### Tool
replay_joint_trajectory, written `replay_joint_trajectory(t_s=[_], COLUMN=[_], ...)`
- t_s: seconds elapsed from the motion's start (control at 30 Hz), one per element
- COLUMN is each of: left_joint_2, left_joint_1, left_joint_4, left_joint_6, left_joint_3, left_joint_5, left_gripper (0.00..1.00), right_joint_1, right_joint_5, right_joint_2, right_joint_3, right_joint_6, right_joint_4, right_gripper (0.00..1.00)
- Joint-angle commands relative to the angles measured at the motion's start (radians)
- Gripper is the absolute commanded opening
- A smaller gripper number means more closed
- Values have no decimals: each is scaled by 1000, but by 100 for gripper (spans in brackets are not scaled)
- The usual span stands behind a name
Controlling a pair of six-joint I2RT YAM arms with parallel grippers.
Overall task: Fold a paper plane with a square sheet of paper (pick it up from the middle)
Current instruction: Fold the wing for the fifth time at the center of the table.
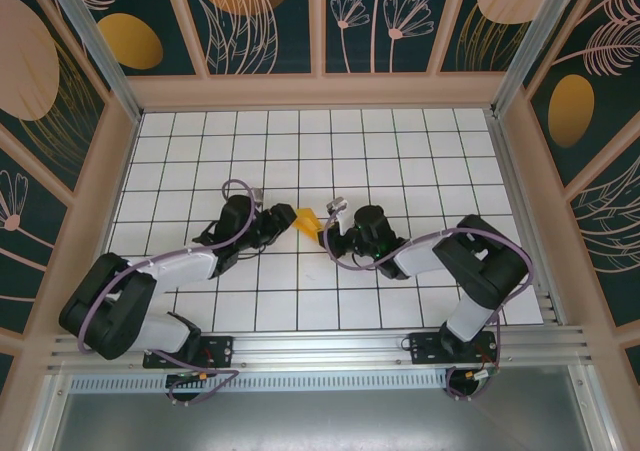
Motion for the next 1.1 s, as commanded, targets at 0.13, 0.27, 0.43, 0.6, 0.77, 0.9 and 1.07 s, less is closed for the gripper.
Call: replay_joint_trajectory(t_s=[0.13,0.27,0.43,0.6,0.77,0.9,1.07], left_joint_2=[77,118,155,192,222,250,284], left_joint_1=[-31,-38,-46,-50,-56,-58,-62], left_joint_4=[201,246,282,338,363,387,420], left_joint_6=[8,6,13,10,15,21,17], left_joint_3=[-30,-25,-20,-16,-8,-4,3], left_joint_5=[51,74,83,101,112,124,140], left_gripper=[46,43,41,40,38,38,37], right_joint_1=[-56,-79,-99,-117,-132,-151,-165], right_joint_5=[-168,-217,-254,-301,-336,-360,-383], right_joint_2=[44,56,62,88,115,124,132], right_joint_3=[30,48,58,54,48,32,15], right_joint_6=[212,291,388,487,550,600,652], right_joint_4=[8,-8,-31,-2,23,61,91], right_gripper=[0,0,0,0,0,0,0])
